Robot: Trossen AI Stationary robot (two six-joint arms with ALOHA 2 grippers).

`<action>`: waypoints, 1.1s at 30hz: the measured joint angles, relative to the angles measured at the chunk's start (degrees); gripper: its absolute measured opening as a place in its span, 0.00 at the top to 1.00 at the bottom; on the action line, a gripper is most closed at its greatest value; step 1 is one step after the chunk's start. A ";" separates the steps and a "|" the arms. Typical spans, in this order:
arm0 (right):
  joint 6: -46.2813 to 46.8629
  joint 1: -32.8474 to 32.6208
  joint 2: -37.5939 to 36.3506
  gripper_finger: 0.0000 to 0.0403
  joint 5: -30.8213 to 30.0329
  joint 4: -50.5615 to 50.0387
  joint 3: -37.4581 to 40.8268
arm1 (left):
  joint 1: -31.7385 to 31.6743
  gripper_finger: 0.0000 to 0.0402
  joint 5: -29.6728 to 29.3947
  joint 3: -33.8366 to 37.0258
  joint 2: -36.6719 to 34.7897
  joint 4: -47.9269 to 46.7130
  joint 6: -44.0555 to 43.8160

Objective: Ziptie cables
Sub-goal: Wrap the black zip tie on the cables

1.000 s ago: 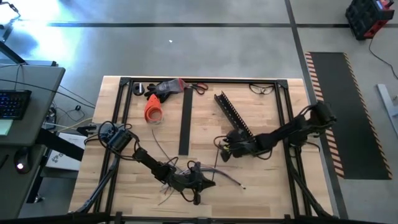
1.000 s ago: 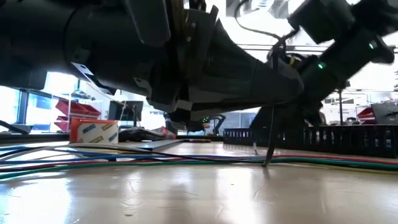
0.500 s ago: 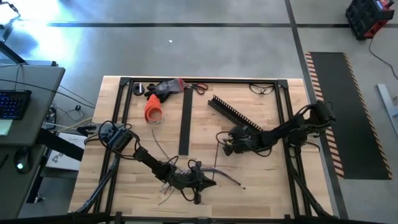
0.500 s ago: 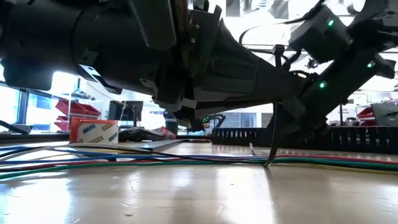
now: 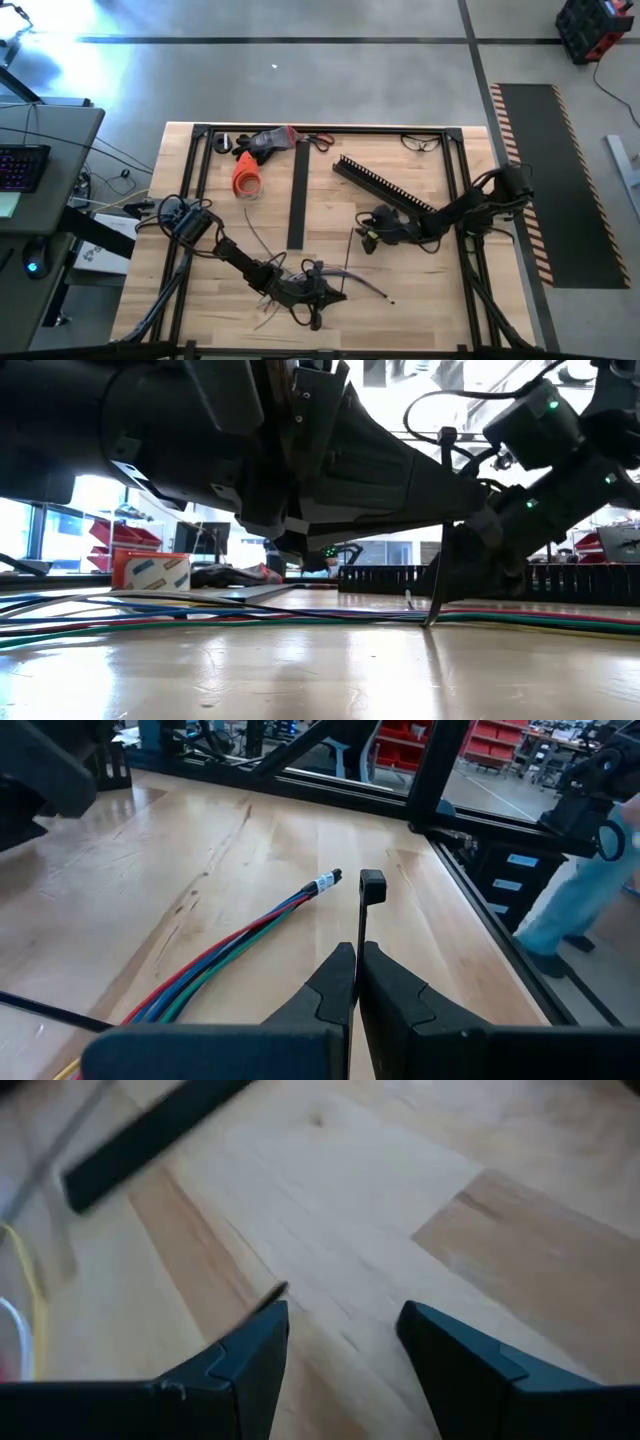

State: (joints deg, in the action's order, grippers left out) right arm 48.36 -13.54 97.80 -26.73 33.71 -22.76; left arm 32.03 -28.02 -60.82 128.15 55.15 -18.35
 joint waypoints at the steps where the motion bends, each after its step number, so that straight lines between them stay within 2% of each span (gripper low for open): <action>1: 0.11 0.00 1.20 0.52 0.27 2.78 0.32 | 0.00 1.00 0.01 0.00 0.01 -0.01 0.00; 5: -0.62 0.03 5.28 0.52 4.40 11.00 -1.25 | 0.00 1.00 0.74 0.00 0.01 -0.29 0.84; 12: -5.37 -0.28 8.13 0.52 10.40 9.09 -5.21 | -0.07 1.00 0.79 0.00 0.05 -0.67 0.66; 18: -7.25 -1.45 8.26 0.54 10.35 8.84 -5.45 | -0.07 1.00 0.69 0.00 0.05 -0.98 0.44; 22: -8.17 -2.45 8.34 0.64 8.12 8.70 -5.43 | -0.09 1.00 0.49 0.00 0.05 -1.00 0.38; 29: -10.94 -5.60 8.45 0.96 2.77 7.56 -5.30 | -0.09 1.00 0.43 0.00 0.05 -1.04 -0.46; 33: -12.43 -8.57 8.47 0.99 -1.10 7.33 -5.30 | -0.13 1.00 0.36 -0.02 0.05 -0.95 -0.82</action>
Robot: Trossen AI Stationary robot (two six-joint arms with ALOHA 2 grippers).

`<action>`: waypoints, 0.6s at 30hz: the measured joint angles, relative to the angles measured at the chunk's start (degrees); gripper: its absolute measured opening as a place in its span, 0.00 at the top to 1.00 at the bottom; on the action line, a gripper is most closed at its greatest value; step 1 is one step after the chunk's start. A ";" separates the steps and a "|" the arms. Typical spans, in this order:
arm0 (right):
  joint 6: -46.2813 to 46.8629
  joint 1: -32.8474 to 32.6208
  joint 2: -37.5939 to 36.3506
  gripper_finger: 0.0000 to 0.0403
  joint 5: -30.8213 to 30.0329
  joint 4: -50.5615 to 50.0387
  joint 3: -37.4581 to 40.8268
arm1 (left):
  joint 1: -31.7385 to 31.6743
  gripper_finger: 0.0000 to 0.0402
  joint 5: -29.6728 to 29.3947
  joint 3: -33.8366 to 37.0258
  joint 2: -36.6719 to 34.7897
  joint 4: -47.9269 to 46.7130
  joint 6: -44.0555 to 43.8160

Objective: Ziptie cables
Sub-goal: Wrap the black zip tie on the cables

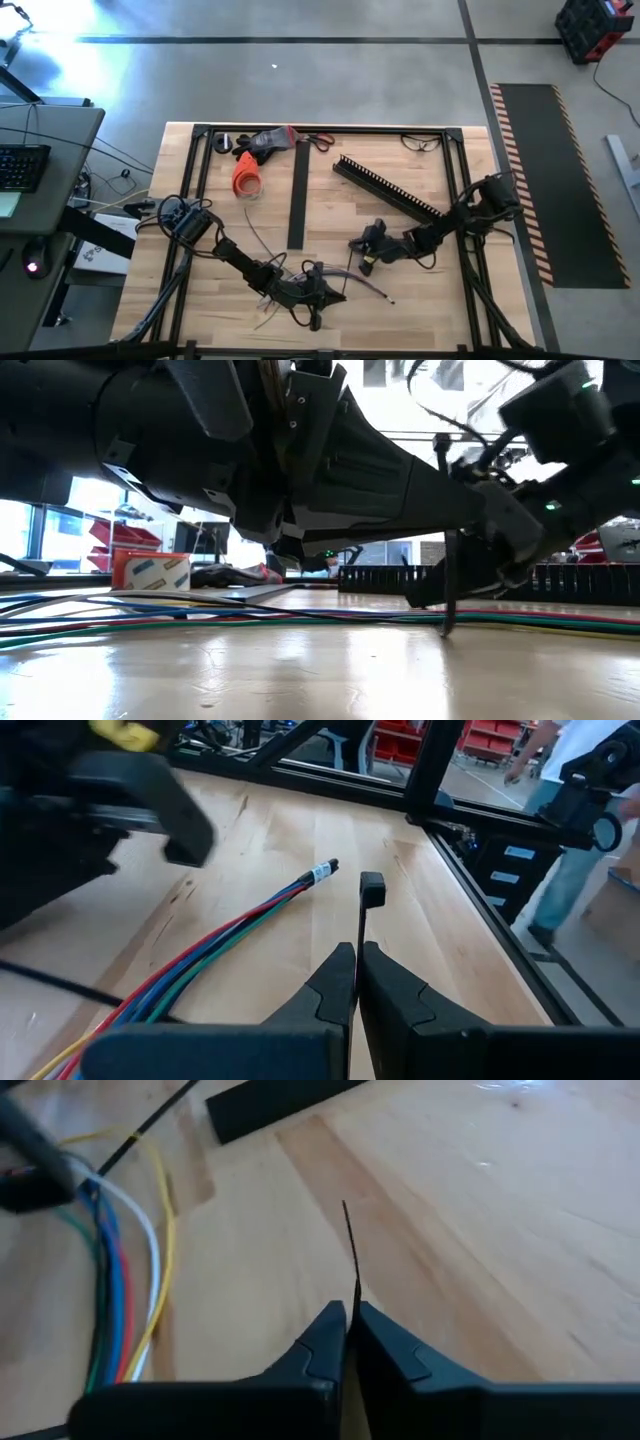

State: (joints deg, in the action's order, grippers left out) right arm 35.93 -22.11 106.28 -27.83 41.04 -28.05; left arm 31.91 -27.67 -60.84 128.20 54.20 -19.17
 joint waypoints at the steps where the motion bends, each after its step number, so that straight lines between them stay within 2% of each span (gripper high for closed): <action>1: -0.61 -0.97 0.00 0.99 -1.32 -0.02 0.00 | -0.14 1.00 -0.02 0.00 0.00 0.04 -0.63; 4: -3.87 -4.07 0.00 1.00 -6.37 0.01 0.00 | -1.19 1.00 0.80 0.00 0.00 0.15 -3.37; 11: -16.67 -9.39 0.30 1.00 -17.28 -0.61 -1.71 | -5.93 1.00 8.81 0.00 -0.19 0.02 -8.16; 15: -27.87 -9.37 2.91 1.00 -19.00 -0.31 -5.83 | -8.68 1.00 14.11 -1.38 -0.33 -0.07 -8.75; 18: -35.00 -8.32 5.69 1.00 -19.12 0.07 -8.53 | -10.27 1.00 18.74 -2.60 -1.18 -4.47 -7.15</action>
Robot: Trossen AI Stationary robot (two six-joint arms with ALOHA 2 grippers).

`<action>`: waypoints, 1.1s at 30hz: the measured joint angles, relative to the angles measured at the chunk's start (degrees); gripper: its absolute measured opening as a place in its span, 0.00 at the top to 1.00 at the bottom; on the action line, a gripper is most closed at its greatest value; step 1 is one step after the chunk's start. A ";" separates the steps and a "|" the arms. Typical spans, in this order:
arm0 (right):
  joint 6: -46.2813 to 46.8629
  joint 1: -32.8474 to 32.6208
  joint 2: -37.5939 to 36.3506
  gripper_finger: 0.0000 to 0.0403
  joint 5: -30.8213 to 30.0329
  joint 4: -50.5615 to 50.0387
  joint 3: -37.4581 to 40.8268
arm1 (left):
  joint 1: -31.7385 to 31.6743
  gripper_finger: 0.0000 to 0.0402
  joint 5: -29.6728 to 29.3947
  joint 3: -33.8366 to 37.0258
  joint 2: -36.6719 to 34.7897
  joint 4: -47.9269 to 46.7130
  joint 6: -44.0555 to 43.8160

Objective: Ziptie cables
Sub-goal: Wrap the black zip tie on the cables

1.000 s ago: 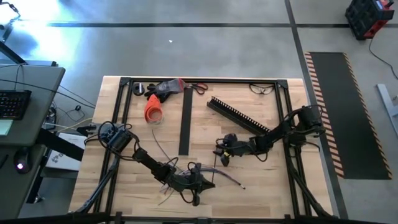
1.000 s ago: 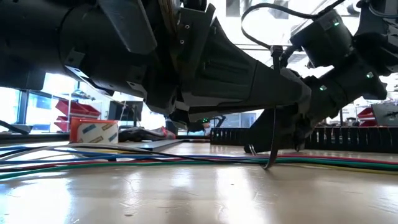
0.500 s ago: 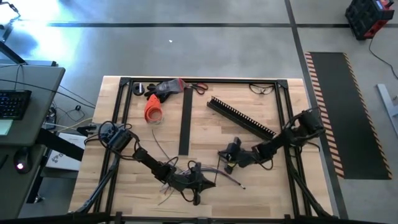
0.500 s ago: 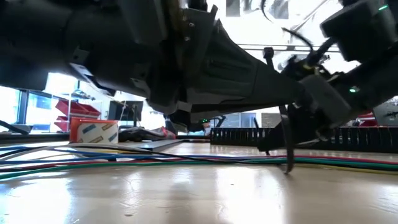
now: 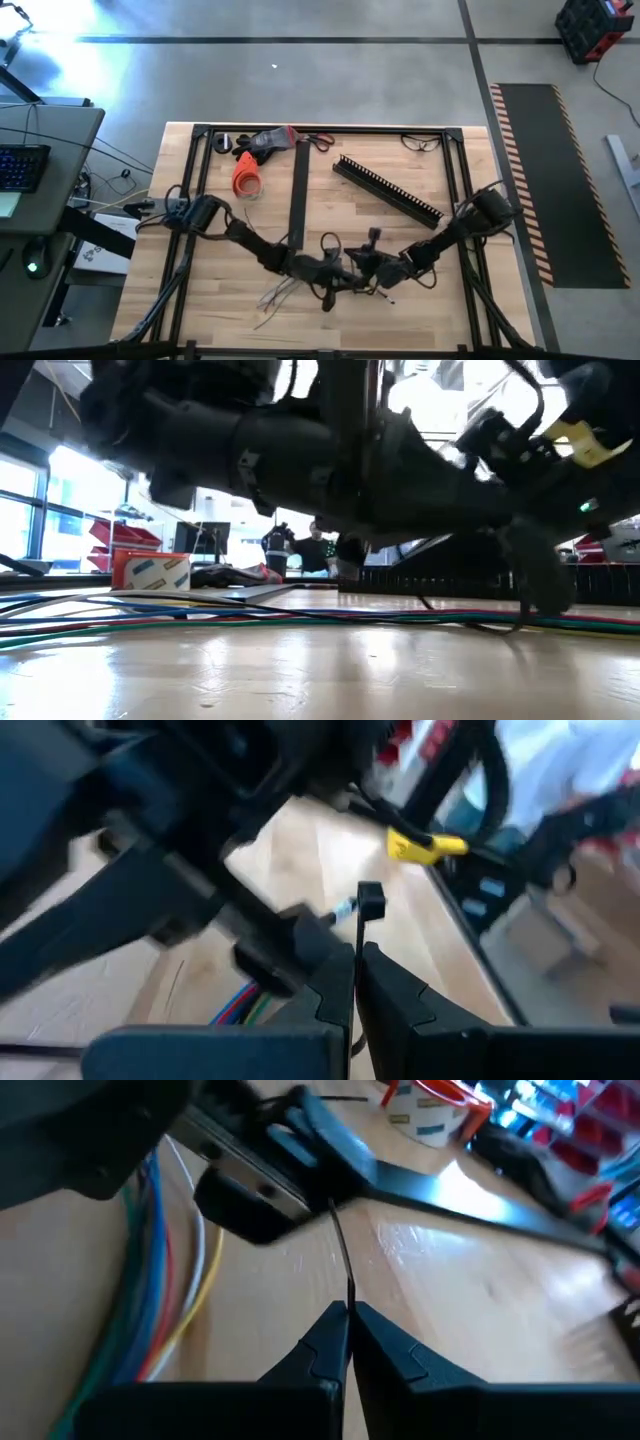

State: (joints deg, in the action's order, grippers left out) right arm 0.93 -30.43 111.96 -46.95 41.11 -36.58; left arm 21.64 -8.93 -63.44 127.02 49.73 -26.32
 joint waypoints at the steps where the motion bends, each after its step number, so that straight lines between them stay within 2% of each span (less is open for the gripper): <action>1: -1.25 0.26 0.68 1.00 -0.16 0.23 -0.28 | -0.37 1.00 0.66 0.04 -1.06 -3.61 0.78; 6: -2.72 0.46 1.12 1.00 -3.71 4.23 2.48 | -1.19 1.00 -2.63 -0.02 -9.47 -25.03 5.65; 9: -5.04 0.53 1.15 1.00 -3.98 11.43 5.46 | -1.64 1.00 -2.05 0.31 -11.68 -27.74 8.36; 14: -13.88 0.83 1.27 1.00 -4.17 19.95 6.69 | -3.50 1.00 -0.10 1.78 -11.80 -23.70 11.46; 18: -14.25 0.78 1.27 1.00 -8.38 21.75 6.67 | -4.87 1.00 0.50 2.20 -12.62 -22.50 15.30; 22: -6.75 0.52 1.35 1.00 -10.69 21.52 6.69 | -5.26 1.00 1.31 2.20 -14.37 -20.70 18.50; 24: -2.85 -0.19 1.43 1.00 -12.14 21.08 6.72 | -5.24 1.00 3.78 2.40 -14.41 -18.25 19.88; 28: 3.17 -2.73 1.46 1.00 -16.95 19.81 6.74 | -4.72 1.00 9.32 2.38 -11.52 -9.56 21.48; 33: 11.79 -6.23 1.46 1.00 -20.60 14.77 6.74 | -3.93 1.00 10.26 2.38 -4.88 1.10 19.42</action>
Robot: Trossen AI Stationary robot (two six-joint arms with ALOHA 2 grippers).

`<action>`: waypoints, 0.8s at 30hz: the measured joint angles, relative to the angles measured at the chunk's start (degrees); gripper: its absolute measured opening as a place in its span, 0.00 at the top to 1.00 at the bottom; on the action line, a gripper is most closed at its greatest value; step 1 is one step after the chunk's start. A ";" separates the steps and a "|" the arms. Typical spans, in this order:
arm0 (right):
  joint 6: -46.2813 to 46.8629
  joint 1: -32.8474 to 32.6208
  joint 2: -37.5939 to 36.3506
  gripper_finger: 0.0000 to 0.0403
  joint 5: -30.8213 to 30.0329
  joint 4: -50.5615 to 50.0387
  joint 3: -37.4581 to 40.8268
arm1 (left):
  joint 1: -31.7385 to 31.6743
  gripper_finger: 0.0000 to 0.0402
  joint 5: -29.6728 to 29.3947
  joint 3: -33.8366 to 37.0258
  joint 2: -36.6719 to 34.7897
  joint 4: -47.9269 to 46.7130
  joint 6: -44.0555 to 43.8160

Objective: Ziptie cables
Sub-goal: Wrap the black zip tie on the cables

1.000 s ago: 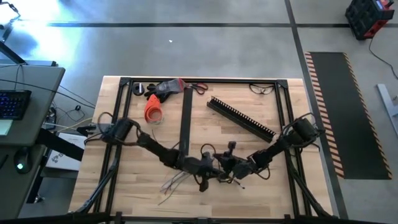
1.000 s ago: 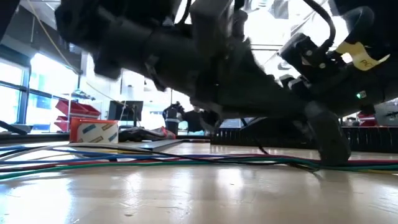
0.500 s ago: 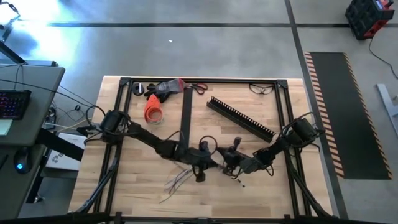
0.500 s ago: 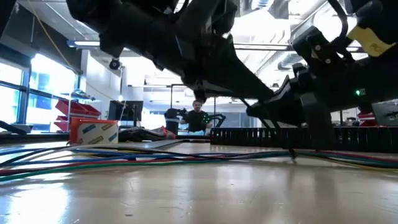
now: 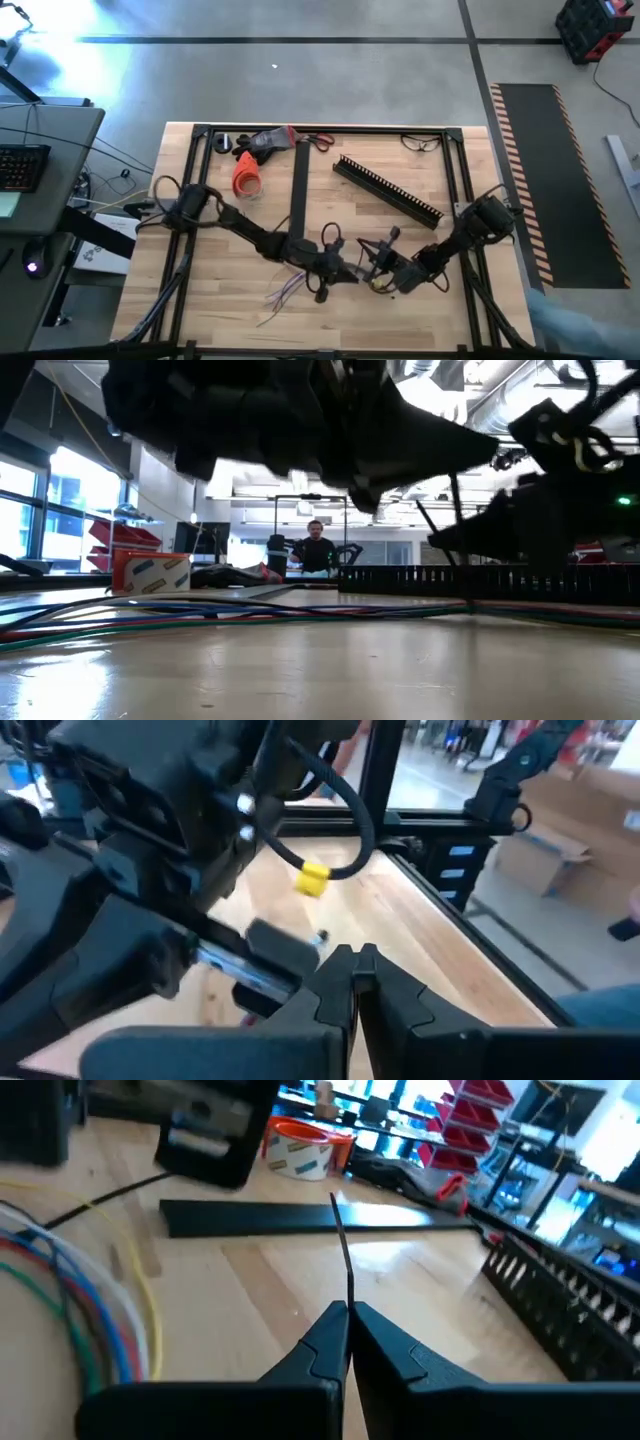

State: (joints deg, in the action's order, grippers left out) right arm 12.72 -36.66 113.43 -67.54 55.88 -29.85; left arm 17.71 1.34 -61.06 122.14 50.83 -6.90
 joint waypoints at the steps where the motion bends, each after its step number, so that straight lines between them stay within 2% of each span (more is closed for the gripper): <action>1: 1.87 -0.45 0.00 1.00 0.03 -1.30 0.00 | 0.03 1.00 0.10 0.00 1.50 2.90 -0.66; 6: 6.75 -1.38 0.00 1.00 0.10 -5.05 0.00 | -0.62 1.00 1.19 -0.29 7.05 13.46 -4.51; 9: 6.80 -1.45 0.00 1.00 0.02 -4.91 0.00 | -1.28 1.00 3.35 -1.56 9.00 15.81 -6.91; 13: 7.72 -1.29 0.00 1.00 -0.84 -4.92 -0.02 | -1.59 1.00 6.38 -2.25 8.83 13.26 -6.04; 18: 9.36 -1.21 0.43 1.00 -0.82 -4.77 -0.04 | -2.00 1.00 6.50 -2.29 4.73 5.76 -2.07; 24: 12.91 -0.84 4.95 1.00 -2.25 1.59 -0.04 | -2.35 1.00 6.69 -3.09 4.83 5.48 -0.44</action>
State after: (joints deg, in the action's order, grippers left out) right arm 25.62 -37.50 118.38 -69.79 57.47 -29.89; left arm 15.36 8.02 -64.15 126.97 56.31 -7.33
